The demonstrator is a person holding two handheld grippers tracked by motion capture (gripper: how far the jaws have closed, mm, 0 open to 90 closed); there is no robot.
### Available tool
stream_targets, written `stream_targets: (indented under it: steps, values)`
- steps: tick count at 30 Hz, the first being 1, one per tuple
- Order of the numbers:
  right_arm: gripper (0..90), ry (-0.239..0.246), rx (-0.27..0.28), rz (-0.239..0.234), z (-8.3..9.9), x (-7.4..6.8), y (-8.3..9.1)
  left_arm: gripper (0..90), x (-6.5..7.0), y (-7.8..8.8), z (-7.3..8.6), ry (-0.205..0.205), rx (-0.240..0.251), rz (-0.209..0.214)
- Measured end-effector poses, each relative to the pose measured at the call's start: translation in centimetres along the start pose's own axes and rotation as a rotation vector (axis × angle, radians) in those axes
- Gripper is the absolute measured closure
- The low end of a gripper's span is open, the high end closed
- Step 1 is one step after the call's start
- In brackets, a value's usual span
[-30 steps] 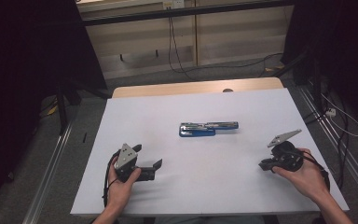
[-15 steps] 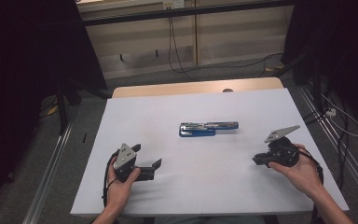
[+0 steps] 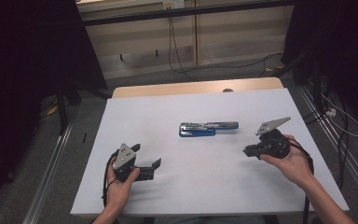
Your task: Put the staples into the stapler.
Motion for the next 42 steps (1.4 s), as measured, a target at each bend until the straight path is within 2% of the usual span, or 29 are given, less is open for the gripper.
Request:
stream_targets:
  steps: [2, 12, 18, 22, 31, 34, 42]
  values:
    - [79.4, 0.012, 0.005, 0.002, -0.3, 0.1, -0.2, 3.2, 0.0, 0.0, 0.0, 0.0, -0.001, 0.001]
    - [79.4, 0.011, 0.034, 0.005, -1.5, 1.0, -0.7, 3.2, 0.0, 0.0, 0.0, 0.0, 0.002, 0.003]
    - [79.4, 0.035, 0.042, 0.02, -2.5, 1.3, -1.0, 3.2, 0.0, 0.0, 0.0, 0.003, 0.003, 0.003]
    - [79.4, 0.038, 0.055, 0.013, -3.2, 1.6, -1.4, 3.2, -0.1, 0.0, 0.0, 0.006, 0.004, 0.002]
    - [79.4, 0.071, 0.086, -0.008, -5.0, 1.4, -2.4, 3.3, 0.0, 0.1, 0.0, 0.006, 0.008, 0.005]
    - [79.4, 0.086, 0.099, 0.0, -5.7, 1.2, -2.8, 3.2, -0.1, 0.1, 0.0, 0.007, 0.005, 0.003]
    - [79.4, 0.112, 0.088, 0.011, -7.6, 1.0, -4.3, 3.3, -0.1, 0.1, -0.1, 0.011, 0.01, 0.003]
Point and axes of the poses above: each handheld gripper's, and its own axes: y roughly backward along the jaws, z roughly out of its underside, x roughly to its right, the point moved 1 cm from there along -y, roughly forward along the jaws, and after that the axes turned 5 degrees about y, right-handed, at the moved point
